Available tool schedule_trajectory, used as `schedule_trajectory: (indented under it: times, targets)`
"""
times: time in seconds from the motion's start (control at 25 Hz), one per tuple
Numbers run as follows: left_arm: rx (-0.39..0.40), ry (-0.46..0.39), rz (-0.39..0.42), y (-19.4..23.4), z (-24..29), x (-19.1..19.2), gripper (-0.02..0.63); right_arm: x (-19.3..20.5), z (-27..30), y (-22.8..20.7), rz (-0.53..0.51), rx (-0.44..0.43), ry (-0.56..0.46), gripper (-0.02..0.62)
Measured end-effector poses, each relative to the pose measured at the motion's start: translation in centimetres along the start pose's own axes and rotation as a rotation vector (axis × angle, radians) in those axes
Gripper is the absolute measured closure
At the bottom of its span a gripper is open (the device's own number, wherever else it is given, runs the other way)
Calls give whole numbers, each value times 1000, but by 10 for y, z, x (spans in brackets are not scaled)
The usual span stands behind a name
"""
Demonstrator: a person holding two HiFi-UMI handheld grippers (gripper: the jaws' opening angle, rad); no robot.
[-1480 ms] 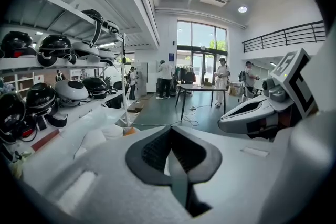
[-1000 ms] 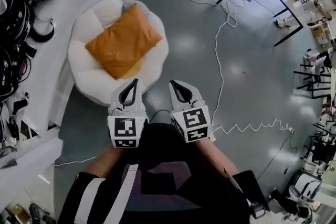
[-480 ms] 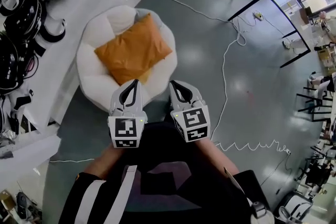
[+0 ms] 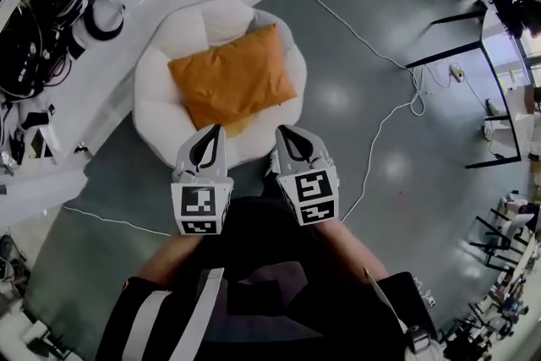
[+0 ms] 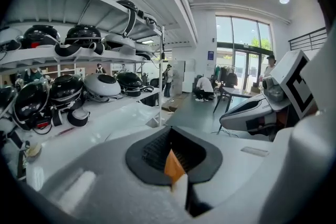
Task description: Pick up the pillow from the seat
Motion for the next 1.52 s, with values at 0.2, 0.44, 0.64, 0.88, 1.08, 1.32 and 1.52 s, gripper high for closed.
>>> schedule_trajectory:
  times: [0.2, 0.44, 0.64, 0.88, 1.08, 1.32, 1.52]
  targets:
    - [-104, 57, -68, -11, 26, -1, 601, -3, 25, -42, -48, -79, 35, 592]
    - [-201, 95, -148, -10, 57, 5, 601, 0, 64, -76, -91, -141, 87, 592]
    - [-268, 142, -213, -5, 71, 28, 601, 5, 93, -88, -148, -159, 132, 592]
    - [-278, 169, -241, 12, 99, 49, 601, 7, 130, -92, -159, -150, 164, 592]
    - [-276, 198, -271, 32, 130, 71, 601, 16, 167, -96, -134, -138, 209, 592]
    - [-255, 263, -294, 55, 172, 109, 600, 43, 224, -100, -113, -115, 294, 591]
    - [-246, 312, -318, 74, 209, 144, 600, 73, 271, -100, -88, -123, 366, 503]
Point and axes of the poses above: the fingertips, and each gripper's own axes: z forward along the fingers, y to its left, x out of its underside, the point moved 8 cm from there along -z, backward along the fingers, and after that the axes turned 13 degrees about y, right-handed, at the moved point
